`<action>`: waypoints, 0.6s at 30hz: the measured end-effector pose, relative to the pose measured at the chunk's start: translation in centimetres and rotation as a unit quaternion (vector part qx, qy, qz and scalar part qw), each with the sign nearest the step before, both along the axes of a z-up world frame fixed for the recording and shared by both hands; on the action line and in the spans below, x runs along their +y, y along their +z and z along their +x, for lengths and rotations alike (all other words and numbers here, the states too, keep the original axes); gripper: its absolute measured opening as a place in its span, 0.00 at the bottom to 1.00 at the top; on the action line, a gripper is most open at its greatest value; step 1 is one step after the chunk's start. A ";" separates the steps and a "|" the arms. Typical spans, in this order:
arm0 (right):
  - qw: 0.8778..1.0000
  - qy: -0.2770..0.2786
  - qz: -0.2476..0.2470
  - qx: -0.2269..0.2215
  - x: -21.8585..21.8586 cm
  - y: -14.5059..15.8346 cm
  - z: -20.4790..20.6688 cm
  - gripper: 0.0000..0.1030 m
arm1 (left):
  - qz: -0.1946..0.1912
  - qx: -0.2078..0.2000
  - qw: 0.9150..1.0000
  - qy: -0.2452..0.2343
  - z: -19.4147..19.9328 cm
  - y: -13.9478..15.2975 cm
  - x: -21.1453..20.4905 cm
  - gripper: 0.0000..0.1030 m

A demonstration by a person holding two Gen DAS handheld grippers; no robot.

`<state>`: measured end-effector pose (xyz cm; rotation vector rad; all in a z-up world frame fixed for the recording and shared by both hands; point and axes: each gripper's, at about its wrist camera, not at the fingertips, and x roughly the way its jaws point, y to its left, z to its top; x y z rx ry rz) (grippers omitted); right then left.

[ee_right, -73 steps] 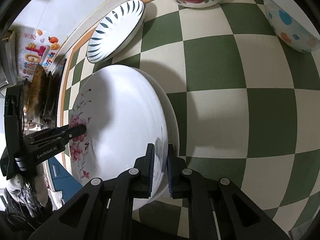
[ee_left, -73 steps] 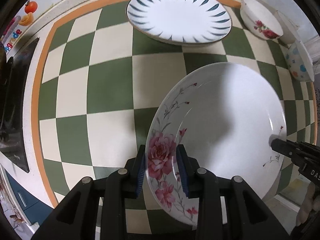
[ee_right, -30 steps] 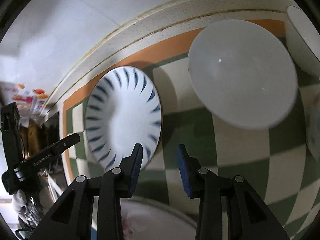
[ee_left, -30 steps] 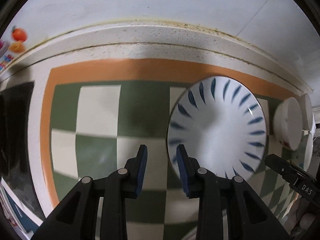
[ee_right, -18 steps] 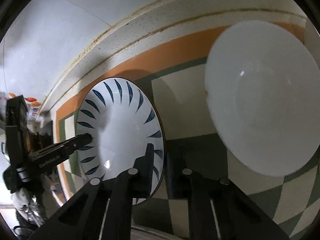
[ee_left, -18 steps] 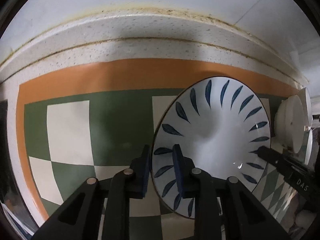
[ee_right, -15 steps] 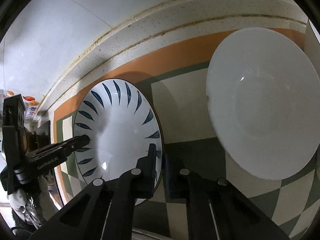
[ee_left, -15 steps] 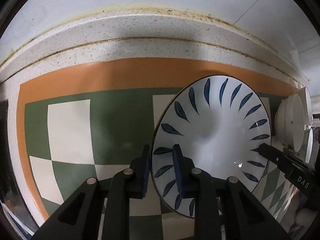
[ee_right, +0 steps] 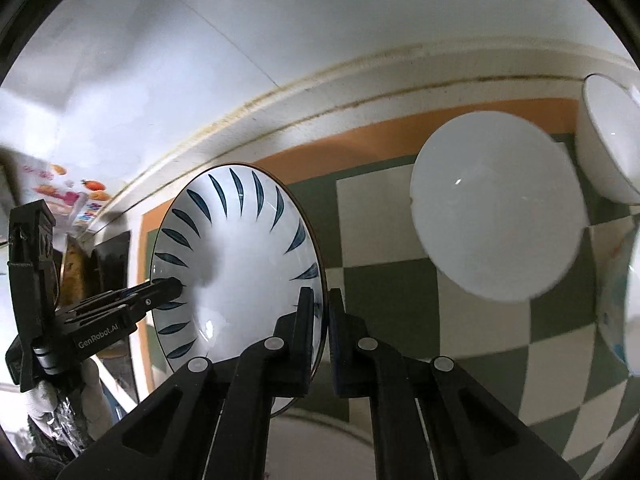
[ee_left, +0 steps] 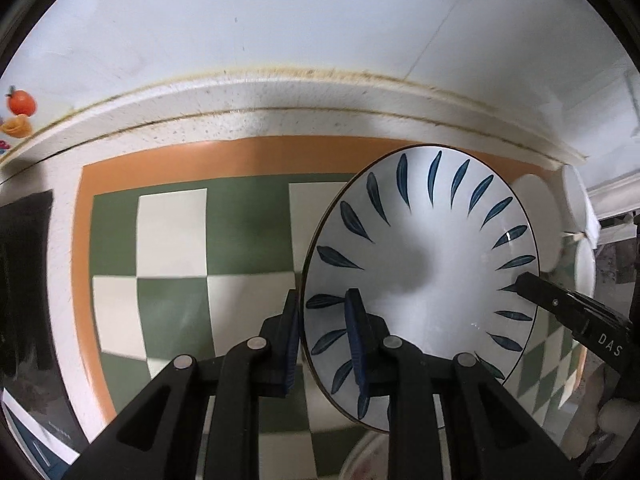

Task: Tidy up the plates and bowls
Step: 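Grasp the blue-leaf plate rim with the left gripper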

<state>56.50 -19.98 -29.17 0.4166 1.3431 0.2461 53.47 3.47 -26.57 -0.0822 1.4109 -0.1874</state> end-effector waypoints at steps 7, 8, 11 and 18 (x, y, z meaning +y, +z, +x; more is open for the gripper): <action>1.000 0.009 0.010 -0.023 -0.2 4.4 -5.3 0.08 | 0.001 -0.029 1.000 -0.002 -4.7 4.1 -0.6 0.19; 1.000 0.009 0.013 -0.024 -0.7 4.8 -6.3 0.08 | 0.001 -0.031 1.000 -0.005 -5.7 4.4 -0.8 0.19; 1.000 0.008 0.017 -0.025 -1.7 5.5 -9.1 0.08 | 0.005 -0.031 0.999 -0.012 -7.7 4.8 -1.8 0.19; 1.000 0.010 0.020 -0.004 -3.6 4.4 -14.6 0.08 | 0.011 -0.007 1.000 -0.025 -12.9 3.3 -3.3 0.19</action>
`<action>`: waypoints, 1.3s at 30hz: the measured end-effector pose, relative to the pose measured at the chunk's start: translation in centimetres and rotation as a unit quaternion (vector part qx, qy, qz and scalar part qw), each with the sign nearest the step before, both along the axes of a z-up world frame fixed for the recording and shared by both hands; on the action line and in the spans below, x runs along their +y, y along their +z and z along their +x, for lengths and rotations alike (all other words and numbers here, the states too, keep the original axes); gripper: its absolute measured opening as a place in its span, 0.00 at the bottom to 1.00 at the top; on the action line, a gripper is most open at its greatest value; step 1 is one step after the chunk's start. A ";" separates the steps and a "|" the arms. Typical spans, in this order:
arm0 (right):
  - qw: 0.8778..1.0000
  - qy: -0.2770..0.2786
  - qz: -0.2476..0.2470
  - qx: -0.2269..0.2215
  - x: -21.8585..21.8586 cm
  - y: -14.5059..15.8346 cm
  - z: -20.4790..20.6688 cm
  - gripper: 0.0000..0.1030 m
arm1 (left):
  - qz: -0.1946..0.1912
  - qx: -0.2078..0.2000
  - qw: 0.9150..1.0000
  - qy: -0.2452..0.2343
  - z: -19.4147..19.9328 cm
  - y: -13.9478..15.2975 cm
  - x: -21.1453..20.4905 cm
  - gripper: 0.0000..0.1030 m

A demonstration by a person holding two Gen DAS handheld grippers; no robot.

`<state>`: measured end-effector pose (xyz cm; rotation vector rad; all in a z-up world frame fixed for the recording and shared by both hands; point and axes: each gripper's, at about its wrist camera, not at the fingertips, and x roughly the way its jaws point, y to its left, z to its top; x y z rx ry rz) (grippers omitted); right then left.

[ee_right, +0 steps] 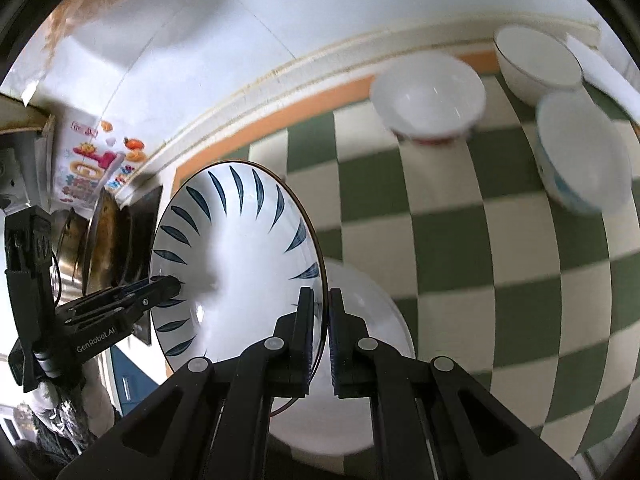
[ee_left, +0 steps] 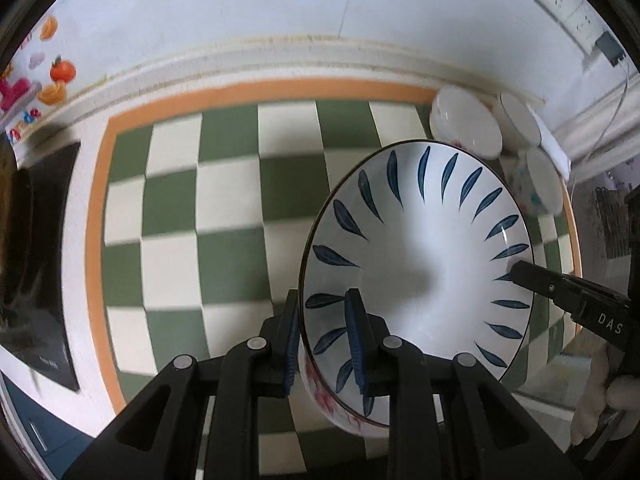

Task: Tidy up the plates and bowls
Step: 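Grasp the blue-leaf plate rim with the left gripper, then lower the blue-leaf plate onto the plate stack and open the left gripper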

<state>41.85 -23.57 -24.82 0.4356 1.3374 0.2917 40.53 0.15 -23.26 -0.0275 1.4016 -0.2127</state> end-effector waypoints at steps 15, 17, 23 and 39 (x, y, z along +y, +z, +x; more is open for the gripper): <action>0.998 0.020 -0.016 0.065 -0.8 -7.3 -4.6 0.08 | 0.024 0.062 0.998 0.001 -3.6 -6.7 -1.8 0.19; 0.997 0.020 -0.017 0.069 -1.1 -7.8 -4.7 0.08 | 0.024 0.066 0.998 0.001 -3.8 -7.1 -2.0 0.19; 0.996 0.022 -0.023 0.078 -1.3 -9.0 -4.6 0.08 | 0.028 0.073 0.997 0.006 -3.9 -8.4 -2.4 0.19; 0.994 0.030 -0.044 0.094 -0.5 -8.5 -3.5 0.11 | 0.026 0.083 0.995 0.047 -4.1 -8.7 -1.7 0.20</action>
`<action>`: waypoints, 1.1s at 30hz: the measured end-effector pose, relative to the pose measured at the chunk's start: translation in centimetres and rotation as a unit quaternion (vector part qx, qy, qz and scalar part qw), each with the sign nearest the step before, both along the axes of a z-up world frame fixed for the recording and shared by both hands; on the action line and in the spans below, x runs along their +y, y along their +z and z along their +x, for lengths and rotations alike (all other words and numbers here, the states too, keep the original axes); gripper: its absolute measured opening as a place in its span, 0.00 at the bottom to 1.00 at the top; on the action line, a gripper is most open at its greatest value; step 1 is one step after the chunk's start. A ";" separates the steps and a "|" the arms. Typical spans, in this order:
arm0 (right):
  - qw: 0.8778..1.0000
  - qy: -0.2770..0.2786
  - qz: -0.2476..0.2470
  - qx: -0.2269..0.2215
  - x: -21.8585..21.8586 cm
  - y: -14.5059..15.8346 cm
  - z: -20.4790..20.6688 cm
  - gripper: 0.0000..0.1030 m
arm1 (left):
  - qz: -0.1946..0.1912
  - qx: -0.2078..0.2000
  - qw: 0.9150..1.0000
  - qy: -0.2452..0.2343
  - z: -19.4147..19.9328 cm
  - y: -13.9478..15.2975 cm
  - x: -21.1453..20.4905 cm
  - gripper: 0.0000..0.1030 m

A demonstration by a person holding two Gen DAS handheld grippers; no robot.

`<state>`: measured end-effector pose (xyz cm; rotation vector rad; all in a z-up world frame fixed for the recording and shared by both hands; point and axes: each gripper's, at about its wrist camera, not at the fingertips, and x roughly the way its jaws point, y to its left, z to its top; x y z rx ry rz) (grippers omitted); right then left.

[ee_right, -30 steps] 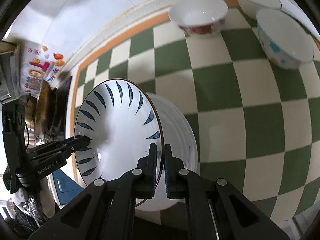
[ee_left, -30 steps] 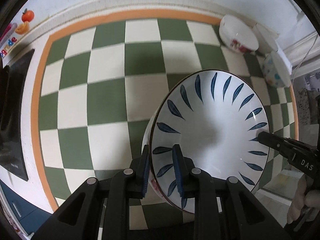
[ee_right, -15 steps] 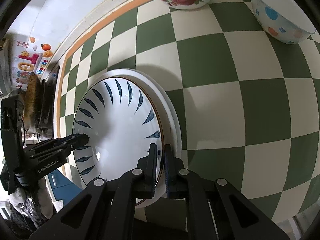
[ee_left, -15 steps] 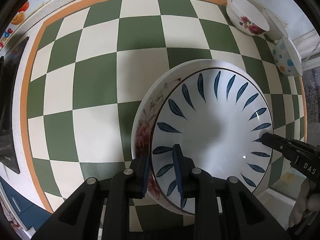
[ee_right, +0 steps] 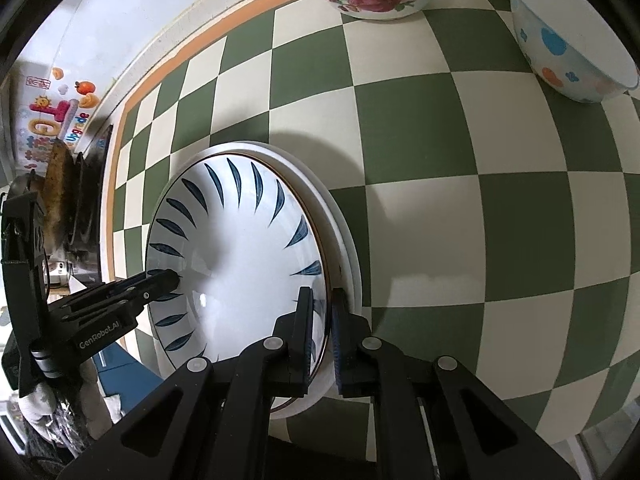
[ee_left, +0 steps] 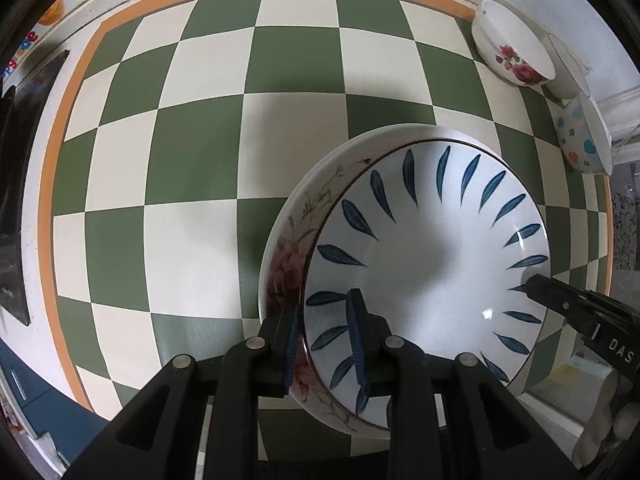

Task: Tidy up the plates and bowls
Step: 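Lower the blue-leaf plate onto the plate stack and open the left gripper, then lift both tools back from the plate stack toward the bowls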

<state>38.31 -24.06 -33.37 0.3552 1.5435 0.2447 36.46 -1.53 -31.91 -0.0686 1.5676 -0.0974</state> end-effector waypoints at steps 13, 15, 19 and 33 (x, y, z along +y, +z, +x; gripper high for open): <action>0.999 0.028 -0.036 -0.028 0.6 2.2 -0.7 0.11 | 0.025 -0.022 0.999 0.026 -1.4 1.9 -0.3 0.20; 0.998 0.032 -0.047 -0.039 0.8 3.1 -1.1 0.11 | 0.028 -0.035 0.999 0.026 -2.1 2.9 -0.8 0.20; 0.996 0.034 -0.056 -0.058 1.5 5.4 -2.8 0.14 | 0.037 -0.066 0.997 0.020 -4.2 5.8 -1.3 0.20; 0.978 -0.002 -0.095 -0.186 3.6 18.0 -13.6 0.79 | 0.022 -0.192 0.981 -0.005 -12.2 17.3 0.0 0.76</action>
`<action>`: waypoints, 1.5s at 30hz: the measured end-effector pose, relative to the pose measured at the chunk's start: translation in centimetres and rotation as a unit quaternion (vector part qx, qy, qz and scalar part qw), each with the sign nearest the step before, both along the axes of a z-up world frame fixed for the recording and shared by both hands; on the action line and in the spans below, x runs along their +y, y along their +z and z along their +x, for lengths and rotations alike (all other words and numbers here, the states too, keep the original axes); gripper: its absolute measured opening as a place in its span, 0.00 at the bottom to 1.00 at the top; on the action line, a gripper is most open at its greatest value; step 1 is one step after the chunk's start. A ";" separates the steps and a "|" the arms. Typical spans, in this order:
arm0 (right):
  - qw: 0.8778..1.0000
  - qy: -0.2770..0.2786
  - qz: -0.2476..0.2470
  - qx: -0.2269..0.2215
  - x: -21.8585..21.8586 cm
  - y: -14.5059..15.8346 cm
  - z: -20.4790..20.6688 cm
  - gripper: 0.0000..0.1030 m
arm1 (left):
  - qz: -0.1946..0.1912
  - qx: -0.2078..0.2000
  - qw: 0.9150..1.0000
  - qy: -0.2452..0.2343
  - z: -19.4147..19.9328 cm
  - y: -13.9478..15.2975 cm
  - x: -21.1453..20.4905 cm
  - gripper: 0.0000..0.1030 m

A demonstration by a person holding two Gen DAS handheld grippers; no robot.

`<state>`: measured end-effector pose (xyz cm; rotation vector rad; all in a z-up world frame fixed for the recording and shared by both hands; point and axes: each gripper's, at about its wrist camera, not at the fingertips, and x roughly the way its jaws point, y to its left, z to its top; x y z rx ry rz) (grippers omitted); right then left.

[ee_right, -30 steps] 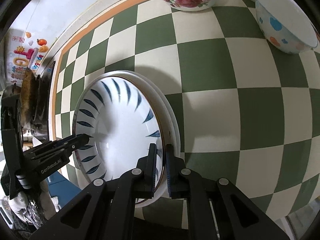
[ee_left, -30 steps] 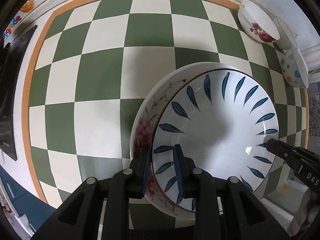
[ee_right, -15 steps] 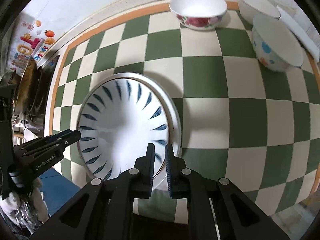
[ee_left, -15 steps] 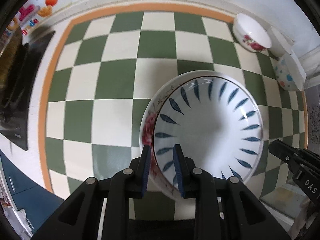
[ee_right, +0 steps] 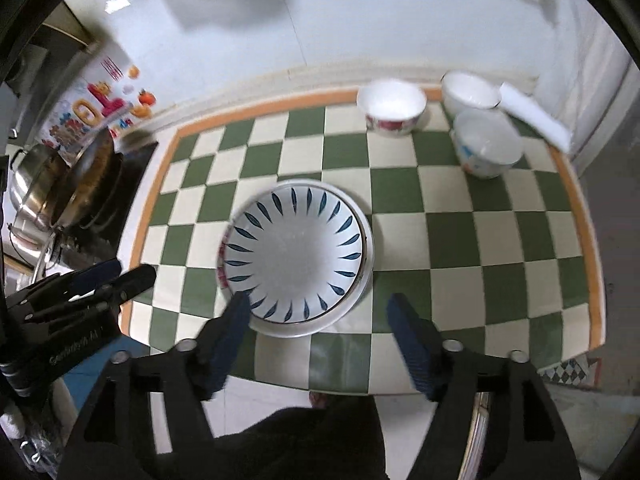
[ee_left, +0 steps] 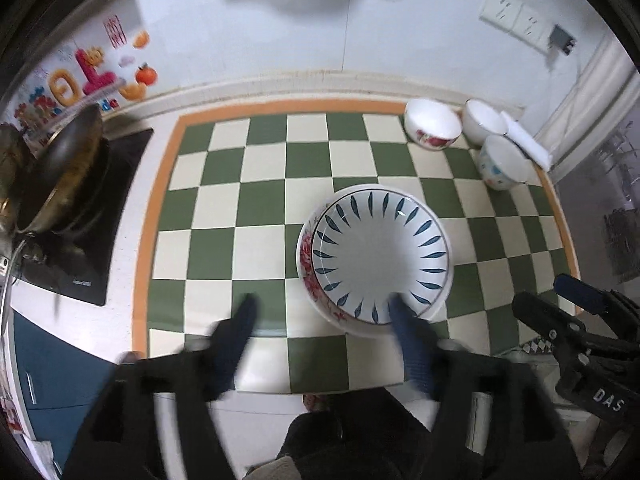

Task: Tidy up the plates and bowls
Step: 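Lift both tools back from the plate stack toward the bowls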

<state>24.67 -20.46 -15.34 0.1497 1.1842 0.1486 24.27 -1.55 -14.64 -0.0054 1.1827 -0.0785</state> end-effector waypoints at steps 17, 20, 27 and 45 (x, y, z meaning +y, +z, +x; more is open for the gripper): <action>0.992 -0.028 -0.038 -0.114 1.1 10.3 -12.6 0.92 | -0.013 -0.090 0.996 0.001 -9.5 6.6 1.2 0.96; 0.991 -0.029 -0.039 -0.123 1.2 11.1 -13.8 0.93 | -0.015 -0.097 0.995 0.000 -10.6 7.1 1.3 0.96; 0.992 -0.040 -0.014 -0.116 0.4 10.6 -14.8 0.93 | -0.022 -0.107 0.994 -0.008 -11.1 7.4 0.7 0.97; 0.990 -0.071 0.082 -0.085 -12.5 4.2 3.2 0.93 | -0.006 -0.079 0.997 0.012 9.1 2.7 -8.0 0.97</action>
